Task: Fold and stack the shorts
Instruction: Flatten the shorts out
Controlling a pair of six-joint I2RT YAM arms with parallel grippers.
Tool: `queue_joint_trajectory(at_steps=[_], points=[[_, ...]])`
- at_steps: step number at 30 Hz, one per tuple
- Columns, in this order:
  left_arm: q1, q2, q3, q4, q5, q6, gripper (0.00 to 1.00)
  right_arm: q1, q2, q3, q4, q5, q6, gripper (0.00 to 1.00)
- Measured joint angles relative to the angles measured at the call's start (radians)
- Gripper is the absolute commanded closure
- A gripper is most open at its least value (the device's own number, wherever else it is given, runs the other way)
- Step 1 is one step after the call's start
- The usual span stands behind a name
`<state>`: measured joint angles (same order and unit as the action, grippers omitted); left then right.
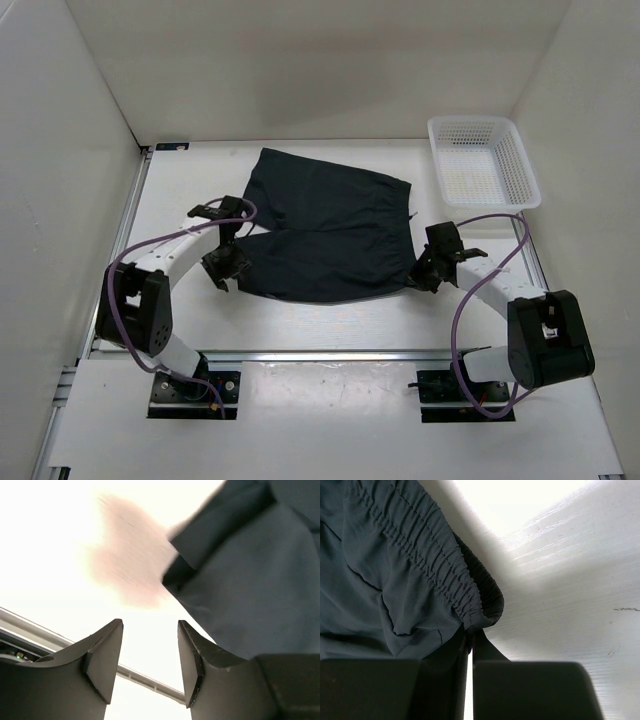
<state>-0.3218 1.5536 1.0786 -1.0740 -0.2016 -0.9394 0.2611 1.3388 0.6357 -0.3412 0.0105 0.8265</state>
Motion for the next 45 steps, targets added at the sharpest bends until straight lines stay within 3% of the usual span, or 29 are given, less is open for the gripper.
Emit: queue_joint_trajectory(at_steps=[10, 17, 20, 32, 39, 42, 43, 44, 45], points=[[0.043, 0.087, -0.003, 0.122, 0.045, 0.051, 0.52, 0.000, 0.010, 0.000, 0.000, -0.007, 0.000, 1.00], [0.043, 0.130, 0.043, 0.163, 0.086, 0.095, 0.84, 0.000, 0.010, 0.000, 0.000, -0.007, 0.000, 1.00], [0.043, 0.130, 0.043, 0.166, 0.090, 0.106, 0.90, 0.000, 0.010, 0.000, 0.000, -0.007, 0.000, 1.00], [0.043, 0.126, 0.084, 0.162, 0.106, 0.119, 0.90, 0.000, 0.010, 0.000, 0.000, -0.007, 0.000, 1.00], [0.043, 0.163, 0.260, 0.116, 0.108, 0.137, 0.90, 0.000, 0.010, 0.000, 0.000, -0.007, 0.000, 1.00], [0.043, 0.260, 0.401, 0.085, 0.108, 0.156, 0.73, 0.000, 0.010, 0.000, 0.000, -0.008, 0.000, 1.00], [0.043, 0.298, 0.443, 0.079, 0.108, 0.163, 0.63, 0.000, 0.010, 0.000, 0.000, -0.008, 0.000, 1.00], [0.043, 0.338, 0.480, 0.069, 0.108, 0.170, 0.44, 0.000, 0.010, 0.000, 0.000, -0.008, 0.000, 1.00], [0.043, 0.369, 0.507, 0.060, 0.108, 0.183, 0.41, 0.000, 0.010, 0.000, 0.000, -0.008, 0.000, 1.00]])
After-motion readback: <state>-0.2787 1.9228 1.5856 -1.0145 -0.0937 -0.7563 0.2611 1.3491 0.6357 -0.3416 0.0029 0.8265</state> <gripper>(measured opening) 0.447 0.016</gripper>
